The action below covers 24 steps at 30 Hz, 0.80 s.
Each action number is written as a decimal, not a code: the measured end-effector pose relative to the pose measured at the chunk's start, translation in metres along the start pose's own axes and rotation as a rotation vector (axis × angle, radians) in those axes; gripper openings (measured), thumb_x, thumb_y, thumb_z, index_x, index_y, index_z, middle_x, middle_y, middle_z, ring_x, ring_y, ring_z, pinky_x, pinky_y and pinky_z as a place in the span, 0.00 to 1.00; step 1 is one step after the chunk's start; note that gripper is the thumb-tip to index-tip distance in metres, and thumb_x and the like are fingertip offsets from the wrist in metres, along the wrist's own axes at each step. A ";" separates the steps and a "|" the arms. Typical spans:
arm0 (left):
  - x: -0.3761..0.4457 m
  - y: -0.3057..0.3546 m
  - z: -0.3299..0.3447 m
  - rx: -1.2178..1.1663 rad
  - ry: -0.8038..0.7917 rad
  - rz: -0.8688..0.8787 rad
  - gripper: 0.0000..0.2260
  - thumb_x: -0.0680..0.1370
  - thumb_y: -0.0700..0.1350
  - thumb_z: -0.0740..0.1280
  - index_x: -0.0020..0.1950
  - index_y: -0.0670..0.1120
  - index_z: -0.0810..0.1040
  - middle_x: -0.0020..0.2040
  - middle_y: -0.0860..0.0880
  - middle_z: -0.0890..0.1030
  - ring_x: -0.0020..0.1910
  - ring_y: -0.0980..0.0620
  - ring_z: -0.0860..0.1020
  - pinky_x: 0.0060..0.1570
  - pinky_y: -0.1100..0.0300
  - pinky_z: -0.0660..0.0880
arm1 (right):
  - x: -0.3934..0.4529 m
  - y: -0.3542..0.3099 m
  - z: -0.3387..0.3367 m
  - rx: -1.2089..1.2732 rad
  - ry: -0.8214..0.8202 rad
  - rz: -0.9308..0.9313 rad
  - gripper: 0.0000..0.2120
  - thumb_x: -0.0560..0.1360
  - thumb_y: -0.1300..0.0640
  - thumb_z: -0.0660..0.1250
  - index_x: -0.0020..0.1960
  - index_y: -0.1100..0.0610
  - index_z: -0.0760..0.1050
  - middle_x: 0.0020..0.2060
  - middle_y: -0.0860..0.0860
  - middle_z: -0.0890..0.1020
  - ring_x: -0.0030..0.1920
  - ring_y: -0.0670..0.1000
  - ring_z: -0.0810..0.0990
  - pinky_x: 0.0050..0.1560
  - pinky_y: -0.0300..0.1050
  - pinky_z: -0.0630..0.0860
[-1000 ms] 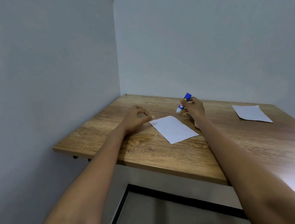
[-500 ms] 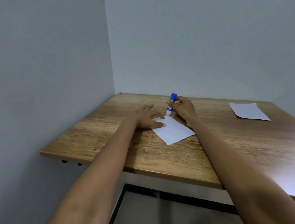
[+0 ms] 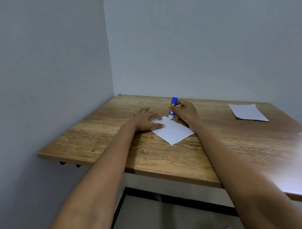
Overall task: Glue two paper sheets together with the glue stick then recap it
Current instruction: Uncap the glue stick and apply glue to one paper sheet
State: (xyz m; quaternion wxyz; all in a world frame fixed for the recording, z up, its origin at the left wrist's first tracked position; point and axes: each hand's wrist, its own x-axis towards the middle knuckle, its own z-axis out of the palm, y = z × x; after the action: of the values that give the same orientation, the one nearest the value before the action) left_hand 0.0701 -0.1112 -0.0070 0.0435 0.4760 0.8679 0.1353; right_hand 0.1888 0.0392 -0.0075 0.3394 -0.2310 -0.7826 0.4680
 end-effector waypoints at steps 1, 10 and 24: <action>-0.002 0.002 -0.001 0.001 0.007 -0.016 0.24 0.72 0.67 0.62 0.67 0.64 0.68 0.79 0.46 0.50 0.77 0.44 0.44 0.71 0.36 0.37 | -0.003 -0.001 -0.002 0.005 -0.003 0.005 0.12 0.71 0.44 0.71 0.47 0.52 0.79 0.42 0.52 0.82 0.41 0.50 0.78 0.45 0.47 0.74; -0.017 0.016 -0.006 0.083 0.021 -0.112 0.26 0.72 0.67 0.61 0.69 0.62 0.68 0.78 0.45 0.51 0.77 0.43 0.47 0.71 0.34 0.40 | -0.031 -0.004 -0.026 -0.021 -0.017 -0.005 0.10 0.73 0.47 0.70 0.48 0.53 0.79 0.40 0.51 0.80 0.39 0.49 0.75 0.42 0.47 0.71; -0.037 0.025 -0.005 0.129 0.082 -0.150 0.26 0.73 0.67 0.60 0.67 0.56 0.71 0.76 0.43 0.59 0.76 0.43 0.53 0.72 0.35 0.43 | -0.063 0.001 -0.067 0.031 0.044 0.060 0.07 0.72 0.52 0.69 0.47 0.53 0.79 0.38 0.49 0.81 0.34 0.46 0.76 0.41 0.43 0.72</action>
State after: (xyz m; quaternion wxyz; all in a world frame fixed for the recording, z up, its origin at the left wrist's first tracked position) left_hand 0.1092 -0.1304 0.0022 -0.0130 0.4056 0.9090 0.0948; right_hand 0.2807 0.0362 -0.0060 0.3460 -0.2594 -0.7603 0.4847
